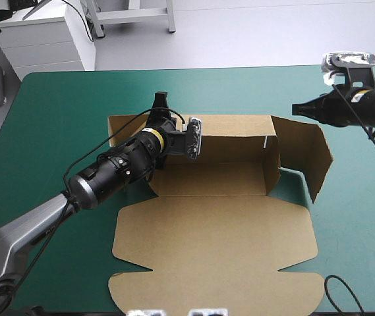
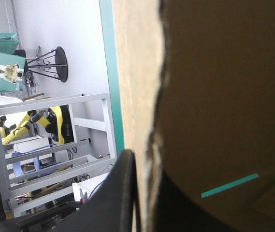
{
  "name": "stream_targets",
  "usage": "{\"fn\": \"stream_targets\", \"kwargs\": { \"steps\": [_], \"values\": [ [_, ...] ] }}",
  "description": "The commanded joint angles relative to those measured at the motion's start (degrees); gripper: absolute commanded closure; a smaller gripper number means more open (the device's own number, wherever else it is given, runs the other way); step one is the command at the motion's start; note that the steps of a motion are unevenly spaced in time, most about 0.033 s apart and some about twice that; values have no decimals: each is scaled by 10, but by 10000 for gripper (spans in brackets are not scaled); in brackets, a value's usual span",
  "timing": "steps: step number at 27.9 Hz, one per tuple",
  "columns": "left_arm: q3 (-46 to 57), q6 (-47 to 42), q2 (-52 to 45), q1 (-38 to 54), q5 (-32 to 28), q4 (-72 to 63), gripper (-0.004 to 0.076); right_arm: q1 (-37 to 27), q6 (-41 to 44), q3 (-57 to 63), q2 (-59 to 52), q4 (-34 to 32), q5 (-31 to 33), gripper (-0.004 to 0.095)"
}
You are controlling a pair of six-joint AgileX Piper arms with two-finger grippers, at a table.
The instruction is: Fold the box
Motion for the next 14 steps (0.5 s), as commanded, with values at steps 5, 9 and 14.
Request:
{"fn": "stream_targets", "kwargs": {
  "steps": [5,9,14],
  "values": [
    [3,-51,-18,0,13,13,731,2,25,-93,100,4,-9,925],
    [3,-51,-18,0,13,11,731,2,35,-118,155,2,3,926],
    [3,-55,-18,0,19,11,731,2,44,-124,209,-10,23,926]
  ]
}}
